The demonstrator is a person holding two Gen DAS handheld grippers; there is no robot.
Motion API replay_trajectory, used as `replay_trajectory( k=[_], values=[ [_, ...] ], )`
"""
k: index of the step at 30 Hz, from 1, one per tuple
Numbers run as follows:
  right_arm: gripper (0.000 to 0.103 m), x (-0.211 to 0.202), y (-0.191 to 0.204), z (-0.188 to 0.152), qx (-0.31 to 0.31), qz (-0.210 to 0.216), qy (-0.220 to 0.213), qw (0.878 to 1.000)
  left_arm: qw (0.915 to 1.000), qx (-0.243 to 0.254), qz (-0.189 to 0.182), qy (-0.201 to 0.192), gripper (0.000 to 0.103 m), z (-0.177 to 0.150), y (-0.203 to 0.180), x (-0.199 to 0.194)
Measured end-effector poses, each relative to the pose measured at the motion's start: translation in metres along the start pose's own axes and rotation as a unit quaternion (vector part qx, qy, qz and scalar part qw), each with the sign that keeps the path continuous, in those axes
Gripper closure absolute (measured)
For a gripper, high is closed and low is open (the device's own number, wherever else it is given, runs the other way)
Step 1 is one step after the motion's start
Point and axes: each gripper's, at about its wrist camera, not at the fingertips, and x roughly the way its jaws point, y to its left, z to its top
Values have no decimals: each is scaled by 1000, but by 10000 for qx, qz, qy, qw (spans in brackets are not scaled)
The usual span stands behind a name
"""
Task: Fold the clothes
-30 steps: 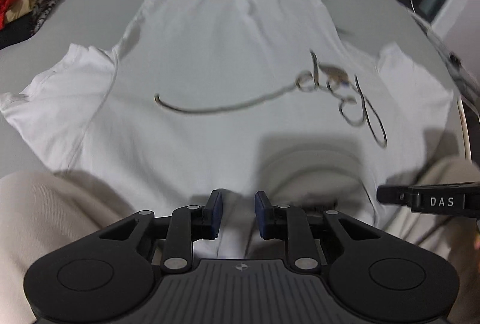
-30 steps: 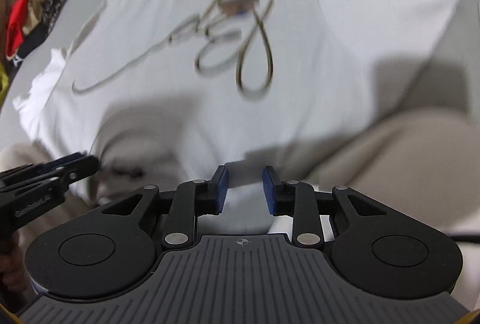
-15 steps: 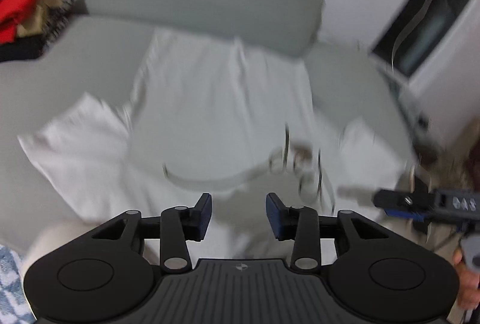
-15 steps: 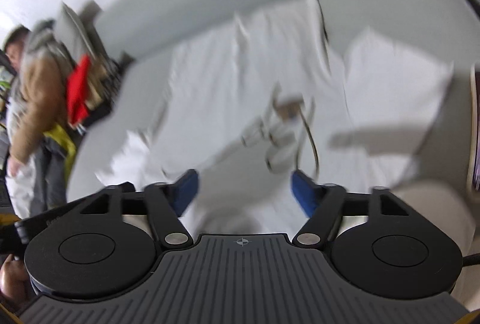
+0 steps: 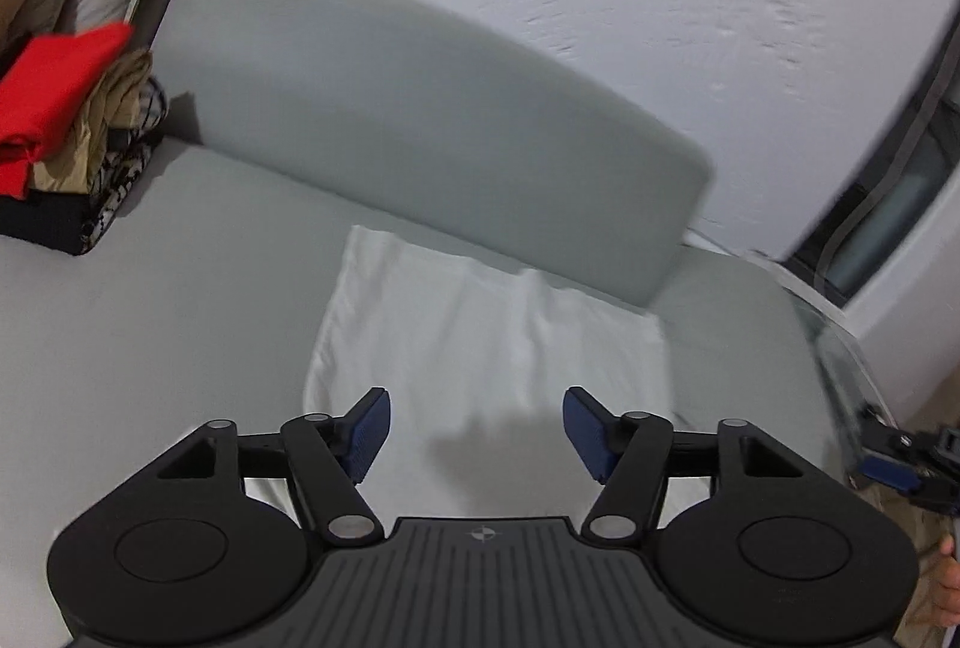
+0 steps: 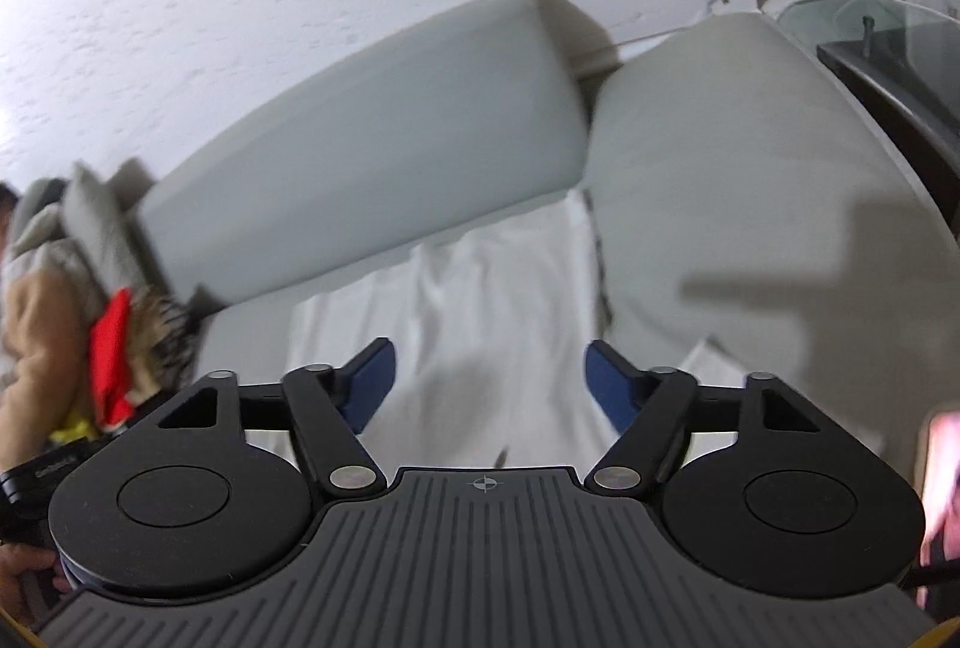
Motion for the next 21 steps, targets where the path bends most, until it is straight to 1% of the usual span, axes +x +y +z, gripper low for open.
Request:
replay_trajectory(
  k=[1,2,6,9,11,13,15,16,18,20,21],
  values=[
    [33,16,-6,8,43,-63,39,10000,9999,-61,64,56,56,7,9,18],
    [35,38,-13,14,141,-129,129,9997,9998,-100,134,105,57,14,18,37],
    [38,122,-40,36,529,-396,490,9966,9986,-42,471,232,57,36,43,108],
    [40,176,-58,55,565,-694,473,9949,9969,98,703,325,56,52,56,156],
    [46,207,-69,68,576,-790,379,9945,9961,104,775,411,56,61,66,186],
    [47,235,-80,80,606,-801,318,9944,9963,66,727,448,56,68,73,211],
    [49,263,-87,91,581,-649,378,9955,9970,92,621,449,56,73,77,233],
    [52,274,-86,94,515,-554,383,9964,9972,133,578,446,57,75,77,241],
    [53,294,-83,102,328,-426,382,9978,9974,252,539,413,57,79,76,257],
    [55,314,-78,106,36,-503,389,9980,9968,424,596,310,57,82,72,267],
    [58,324,-75,107,-110,-565,410,9975,9964,506,646,228,67,83,70,269]
  ],
)
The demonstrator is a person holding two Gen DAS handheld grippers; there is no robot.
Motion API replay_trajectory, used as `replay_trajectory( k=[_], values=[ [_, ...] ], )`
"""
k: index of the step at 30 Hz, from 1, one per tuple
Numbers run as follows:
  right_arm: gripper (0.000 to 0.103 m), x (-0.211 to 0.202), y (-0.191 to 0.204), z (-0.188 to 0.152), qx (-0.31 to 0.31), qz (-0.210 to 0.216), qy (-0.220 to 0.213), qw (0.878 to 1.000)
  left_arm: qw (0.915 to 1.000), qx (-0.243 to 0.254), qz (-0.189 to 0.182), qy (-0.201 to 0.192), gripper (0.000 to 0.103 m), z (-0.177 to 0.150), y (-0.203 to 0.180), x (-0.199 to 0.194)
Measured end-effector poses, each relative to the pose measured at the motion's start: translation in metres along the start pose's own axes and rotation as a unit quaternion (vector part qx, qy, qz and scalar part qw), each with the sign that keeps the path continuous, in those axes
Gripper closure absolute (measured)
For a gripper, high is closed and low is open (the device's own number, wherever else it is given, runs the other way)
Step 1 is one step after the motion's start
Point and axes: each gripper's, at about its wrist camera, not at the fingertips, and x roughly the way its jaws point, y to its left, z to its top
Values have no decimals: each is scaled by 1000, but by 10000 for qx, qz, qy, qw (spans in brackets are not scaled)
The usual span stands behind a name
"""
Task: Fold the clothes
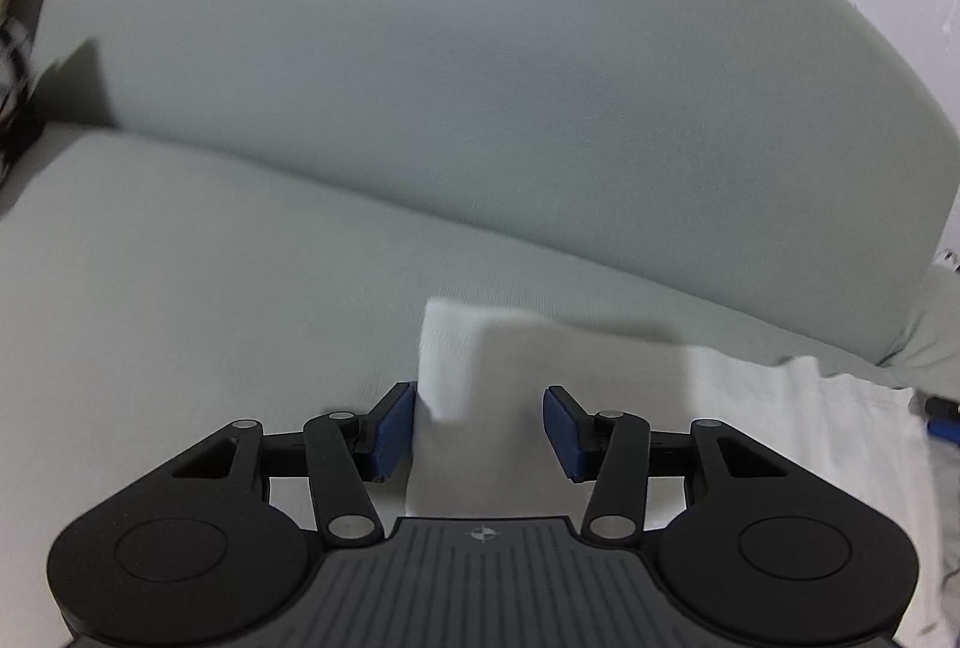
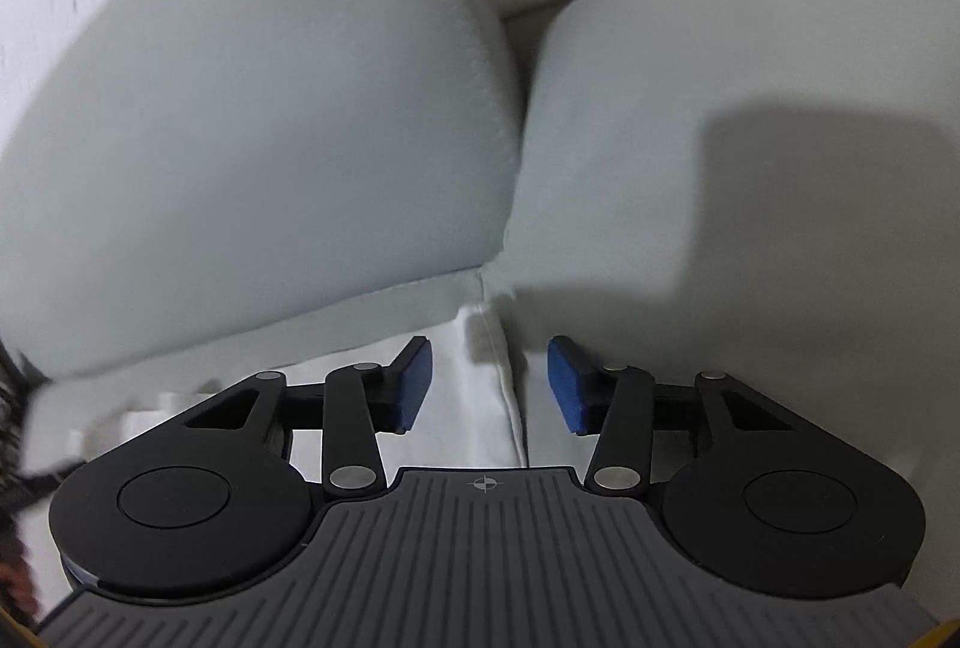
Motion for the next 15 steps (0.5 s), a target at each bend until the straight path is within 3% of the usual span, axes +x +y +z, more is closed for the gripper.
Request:
replay_trajectory(
  k=[1,2,3,5,7,8,13,15],
  values=[
    [69,8,5,1,-169,-66,47,9998,10000,59,52,-50,103,1,-2,0],
    [88,14,9,0,-327,-109,108,9993,9998,113,102,-89,102,1,-3,0],
    [98,19,13,0,-484,-152,165,9986,9996,182,144,-173,102,1,-5,-4],
    [99,6,14,-3,-495,-283,-355,9977,9969,397,351,-585,102,-1,-8,-18],
    [99,-13,11,-6,-391,-417,-1023,9931,9941,313,438,-942,102,-3,-3,-32],
    [100,-13,10,-7,-432,-513,-1090,9918,9924,254,469,-1110,102,-4,0,-38],
    [99,13,15,-16,-899,-1016,-862,9870,9912,639,927,-691,99,-18,-3,-11],
    [98,11,21,-15,-917,-1034,-706,9879,9885,720,1116,-726,95,-21,-10,-10]
  ],
)
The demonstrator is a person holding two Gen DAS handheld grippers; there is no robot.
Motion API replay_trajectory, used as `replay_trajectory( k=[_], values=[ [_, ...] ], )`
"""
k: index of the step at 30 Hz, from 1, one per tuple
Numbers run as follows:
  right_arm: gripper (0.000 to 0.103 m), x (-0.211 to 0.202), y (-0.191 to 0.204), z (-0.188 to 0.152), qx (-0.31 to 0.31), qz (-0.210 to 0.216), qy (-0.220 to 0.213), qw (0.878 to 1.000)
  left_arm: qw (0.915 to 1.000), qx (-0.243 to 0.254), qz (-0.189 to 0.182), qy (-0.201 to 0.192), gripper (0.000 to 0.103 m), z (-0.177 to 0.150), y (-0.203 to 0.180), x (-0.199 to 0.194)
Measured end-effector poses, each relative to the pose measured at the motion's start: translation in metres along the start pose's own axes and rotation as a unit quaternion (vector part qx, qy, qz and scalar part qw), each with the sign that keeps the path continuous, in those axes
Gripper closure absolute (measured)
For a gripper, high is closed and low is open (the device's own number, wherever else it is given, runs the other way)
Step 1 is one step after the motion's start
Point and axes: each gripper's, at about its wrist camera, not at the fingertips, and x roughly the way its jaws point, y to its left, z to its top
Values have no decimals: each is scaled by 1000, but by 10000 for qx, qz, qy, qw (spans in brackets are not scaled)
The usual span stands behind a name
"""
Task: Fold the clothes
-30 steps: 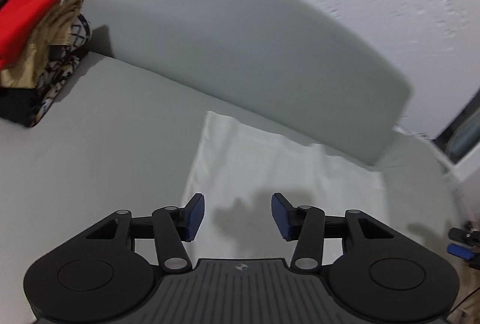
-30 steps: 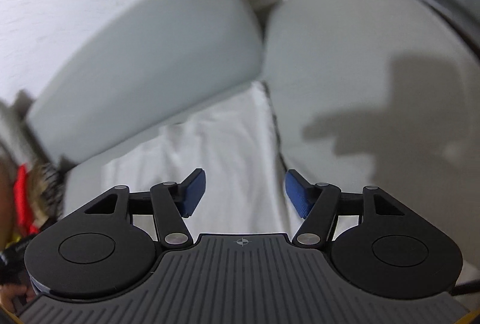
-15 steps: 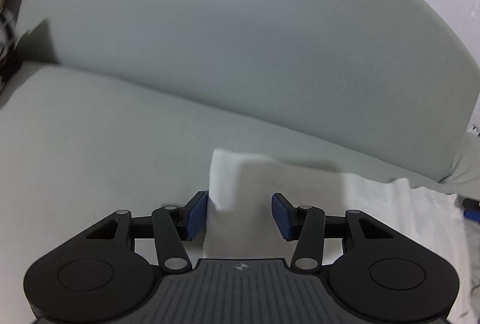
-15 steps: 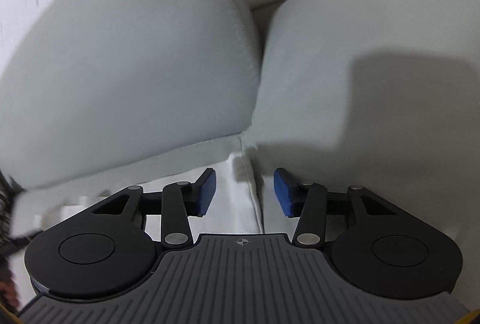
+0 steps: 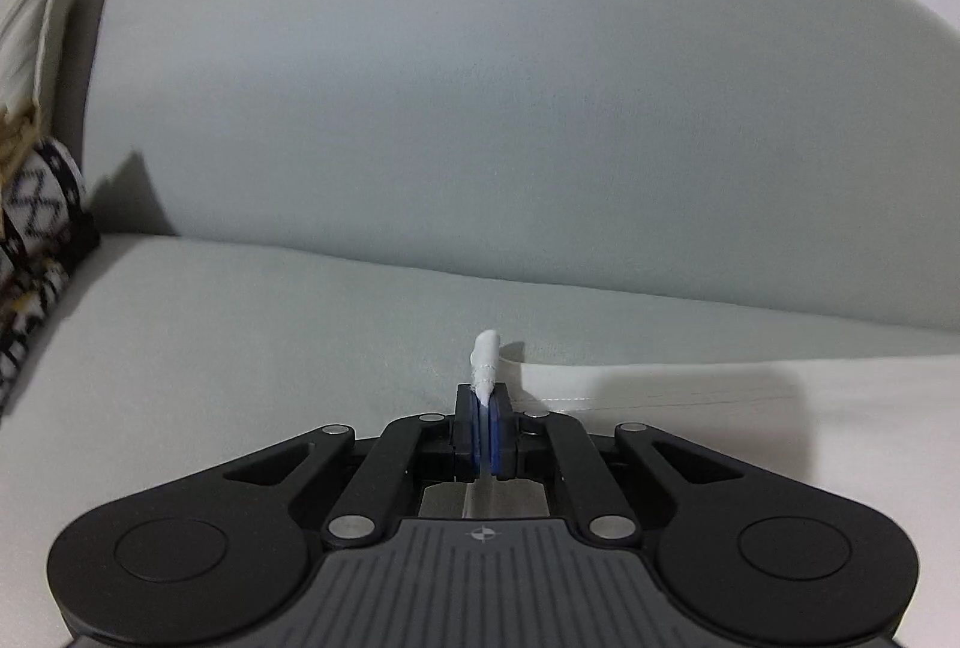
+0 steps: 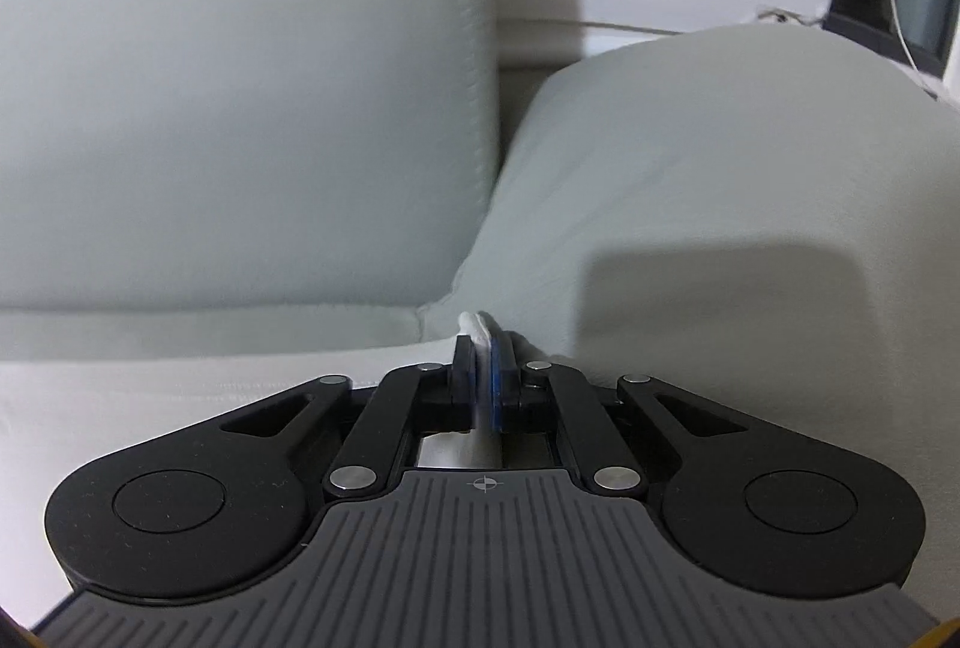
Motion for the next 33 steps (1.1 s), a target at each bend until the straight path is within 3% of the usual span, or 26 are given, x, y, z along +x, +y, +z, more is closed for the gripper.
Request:
replay_trajectory(
  k=[1,2,3,5,9,13,18,21,23,25,27,28,29,30,33],
  values=[
    [94,-2,2,1,-17,-1,77,10000,10000,24,43,53,86,2,-1,-5],
    [82,-4,5,2,-33,-1,154,9999,9999,53,74,118,78,5,-2,-10],
    [76,-12,-1,4,125,75,191,9997,9997,99,63,211,59,8,-1,-18],
    [56,-51,-6,5,548,236,66,9982,9996,155,6,218,57,11,5,-44],
    [55,-148,-28,-7,1046,671,-409,9914,9995,-119,-285,105,57,15,22,-126],
    [48,-264,-41,-38,1053,987,-742,9867,9966,-359,-742,50,55,12,23,-230],
    [43,-367,-36,-92,746,1493,-277,9856,9896,-447,-1365,96,39,-14,-4,-352],
    [38,-398,-27,-134,642,1783,222,9816,9879,-74,-1521,301,37,-55,-32,-383],
    [38,-396,-23,-157,601,1868,563,9789,9857,193,-1611,450,37,-84,-51,-402],
    [40,-391,-16,-184,526,1876,889,9768,9849,239,-1596,623,40,-112,-64,-396],
    [55,-382,-6,-212,251,1768,1134,9774,9863,322,-1441,729,45,-141,-76,-382],
    [72,-376,0,-224,52,1673,1230,9782,9870,399,-1339,798,65,-154,-82,-370],
    [81,-371,4,-234,-79,1588,1313,9785,9872,479,-1239,886,77,-166,-87,-358],
    [82,-365,9,-244,-208,1503,1396,9785,9868,495,-1212,954,94,-176,-90,-350],
    [81,-359,20,-255,-396,1572,1343,9776,9850,483,-1202,1140,90,-202,-98,-334]
  ],
)
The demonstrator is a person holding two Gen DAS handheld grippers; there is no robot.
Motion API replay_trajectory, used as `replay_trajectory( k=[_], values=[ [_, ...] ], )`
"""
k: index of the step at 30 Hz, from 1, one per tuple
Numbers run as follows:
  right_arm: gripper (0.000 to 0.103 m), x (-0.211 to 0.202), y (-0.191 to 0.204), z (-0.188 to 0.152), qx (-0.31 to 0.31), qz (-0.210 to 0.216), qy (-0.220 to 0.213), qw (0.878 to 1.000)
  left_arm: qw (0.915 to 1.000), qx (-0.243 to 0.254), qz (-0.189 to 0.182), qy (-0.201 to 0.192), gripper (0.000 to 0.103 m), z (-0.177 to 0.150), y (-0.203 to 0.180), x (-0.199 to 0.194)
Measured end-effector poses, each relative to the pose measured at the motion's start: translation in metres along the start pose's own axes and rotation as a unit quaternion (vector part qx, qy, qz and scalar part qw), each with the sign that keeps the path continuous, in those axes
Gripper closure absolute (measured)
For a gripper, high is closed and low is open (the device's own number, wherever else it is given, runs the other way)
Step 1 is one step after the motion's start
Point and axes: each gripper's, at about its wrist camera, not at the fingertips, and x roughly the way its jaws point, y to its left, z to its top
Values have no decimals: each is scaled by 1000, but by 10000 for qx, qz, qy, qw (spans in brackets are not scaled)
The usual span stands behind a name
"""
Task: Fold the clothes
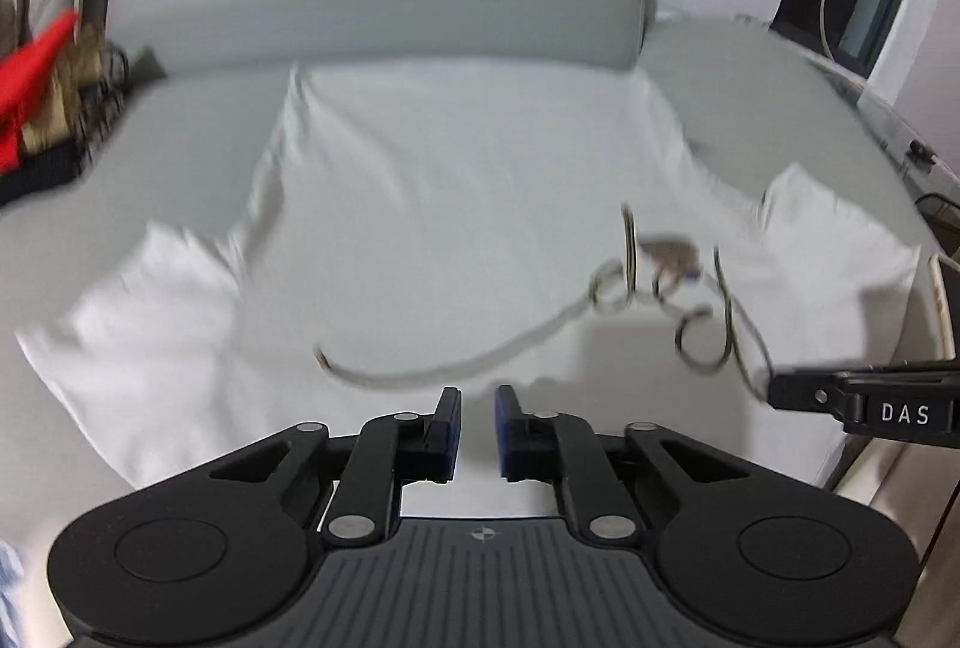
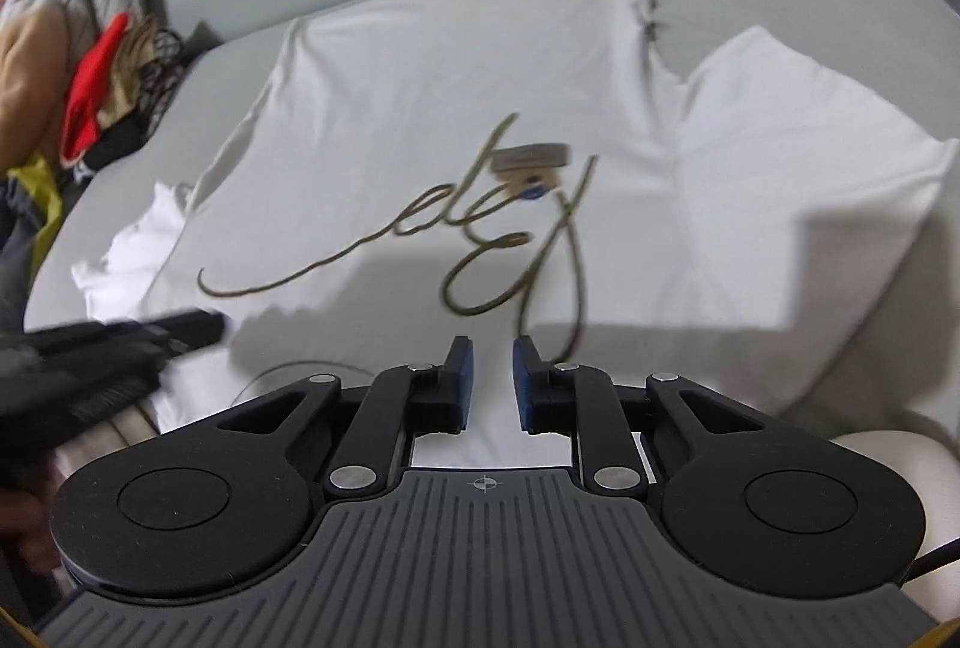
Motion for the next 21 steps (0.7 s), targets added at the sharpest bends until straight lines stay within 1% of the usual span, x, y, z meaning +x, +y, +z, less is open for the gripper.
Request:
replay_trajectory(
  k=[1,2,4,6,9,12,14,15,16,17,19,21],
  values=[
    [80,3,4,-1,-85,-41,-47,9999,10000,46,38,42,89,-5,-2,4],
    [76,7,8,-2,-170,-81,-93,9998,9999,110,88,77,88,-10,-4,7],
    [72,15,10,-9,-236,-115,178,9995,9996,219,165,100,88,-17,-7,10],
    [72,18,11,-14,-314,-179,236,9991,9993,209,137,263,88,-17,-6,7],
    [70,12,10,-22,-332,-239,685,9968,9984,148,87,547,87,-24,-7,0],
    [70,14,2,-37,31,26,1355,9908,9958,153,-40,903,86,-31,-10,-4],
    [71,15,-3,-46,272,204,1794,9832,9948,163,-110,997,85,-32,-12,-9],
    [70,9,-5,-46,377,333,1647,9851,9948,91,-251,988,80,-32,-12,-13],
    [68,0,-7,-43,460,410,1397,9883,9951,-10,-397,908,73,-31,-11,-17],
    [58,-9,-12,-38,537,377,1139,9913,9952,-112,-534,811,70,-30,-10,-21],
    [47,-28,-21,-26,690,311,619,9952,9969,-105,-577,531,63,-25,-12,-30],
    [47,-47,-30,-15,841,244,99,9961,9981,-65,-524,307,59,-20,-13,-36]
  ],
)
